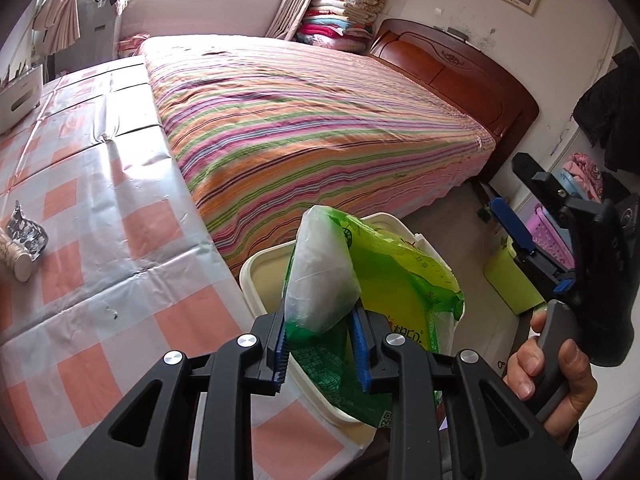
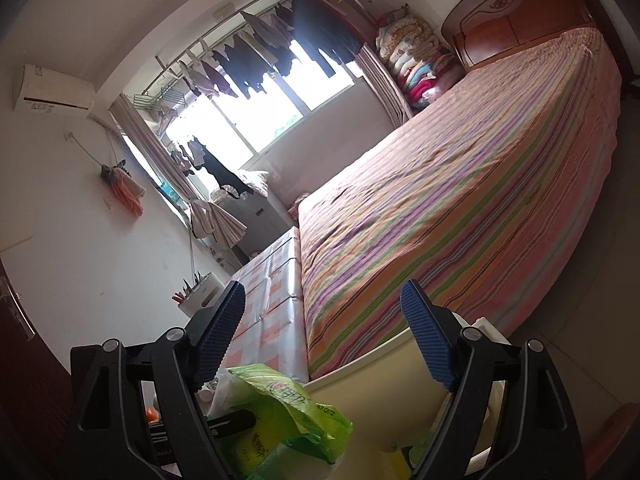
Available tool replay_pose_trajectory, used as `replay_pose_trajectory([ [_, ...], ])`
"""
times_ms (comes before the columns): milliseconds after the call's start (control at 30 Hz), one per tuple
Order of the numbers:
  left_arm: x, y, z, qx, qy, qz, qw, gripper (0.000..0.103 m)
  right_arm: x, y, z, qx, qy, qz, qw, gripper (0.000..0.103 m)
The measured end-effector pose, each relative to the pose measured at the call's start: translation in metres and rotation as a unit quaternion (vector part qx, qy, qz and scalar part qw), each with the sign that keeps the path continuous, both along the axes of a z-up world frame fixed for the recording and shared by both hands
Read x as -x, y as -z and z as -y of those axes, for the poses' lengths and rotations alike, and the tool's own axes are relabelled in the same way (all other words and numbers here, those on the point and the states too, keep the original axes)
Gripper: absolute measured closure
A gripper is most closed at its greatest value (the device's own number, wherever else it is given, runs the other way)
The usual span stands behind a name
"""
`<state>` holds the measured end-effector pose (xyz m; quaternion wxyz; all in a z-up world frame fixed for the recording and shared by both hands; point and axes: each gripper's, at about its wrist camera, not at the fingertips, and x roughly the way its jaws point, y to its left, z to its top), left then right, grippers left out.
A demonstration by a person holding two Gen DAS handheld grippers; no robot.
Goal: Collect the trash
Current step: 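Lower the green bag into the cream bin and open the left tool, then withdraw both open tools from the bin back over the table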
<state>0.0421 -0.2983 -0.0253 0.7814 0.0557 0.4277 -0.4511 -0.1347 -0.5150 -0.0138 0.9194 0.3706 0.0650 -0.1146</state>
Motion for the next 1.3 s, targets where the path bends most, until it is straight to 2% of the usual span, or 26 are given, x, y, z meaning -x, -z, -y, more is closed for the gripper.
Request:
replay_pose_trajectory([
  [100,-0.002,0.001,0.008,-0.002,0.001,0.000,1.0000,0.076,0.003,0.001,0.000,-0.005,0.003,0.004,1.000,0.024],
  [133,-0.002,0.002,0.011,-0.002,0.002,0.000,1.0000,0.072,0.004,0.001,0.001,-0.006,0.005,0.005,1.000,0.024],
  [200,-0.003,0.003,0.015,0.000,0.002,-0.005,1.0000,0.059,0.004,0.001,0.000,-0.006,0.006,0.007,1.000,0.023],
  [267,-0.004,0.003,0.017,0.004,-0.005,-0.008,0.9999,0.031,0.004,0.000,-0.001,-0.006,0.008,0.008,1.000,0.020],
  [333,-0.004,0.002,0.018,0.004,-0.019,-0.002,0.9998,0.025,0.004,-0.001,-0.003,-0.005,0.009,0.009,1.000,0.019],
  [567,-0.010,0.006,0.006,0.002,-0.043,-0.012,0.9990,0.022,-0.001,-0.002,-0.007,-0.005,0.005,0.011,1.000,0.017],
  [833,-0.016,0.009,-0.032,0.010,-0.078,-0.032,0.9964,0.022,-0.020,-0.009,-0.022,0.003,-0.021,0.010,1.000,0.013],
  [867,-0.016,0.009,-0.038,0.013,-0.083,-0.030,0.9960,0.022,-0.025,-0.009,-0.023,0.003,-0.026,0.009,1.000,0.006],
  [967,-0.016,0.009,-0.056,0.017,-0.099,-0.030,0.9944,0.021,-0.038,-0.012,-0.035,0.007,-0.041,0.007,0.999,0.006],
  [1100,-0.017,0.011,-0.081,0.018,-0.115,-0.039,0.9924,0.015,-0.057,-0.016,-0.058,0.025,-0.070,-0.002,0.997,0.006],
  [1300,-0.024,0.016,-0.128,0.036,-0.144,-0.070,0.9864,0.012,-0.083,-0.024,-0.097,0.046,-0.116,-0.008,0.992,0.006],
])
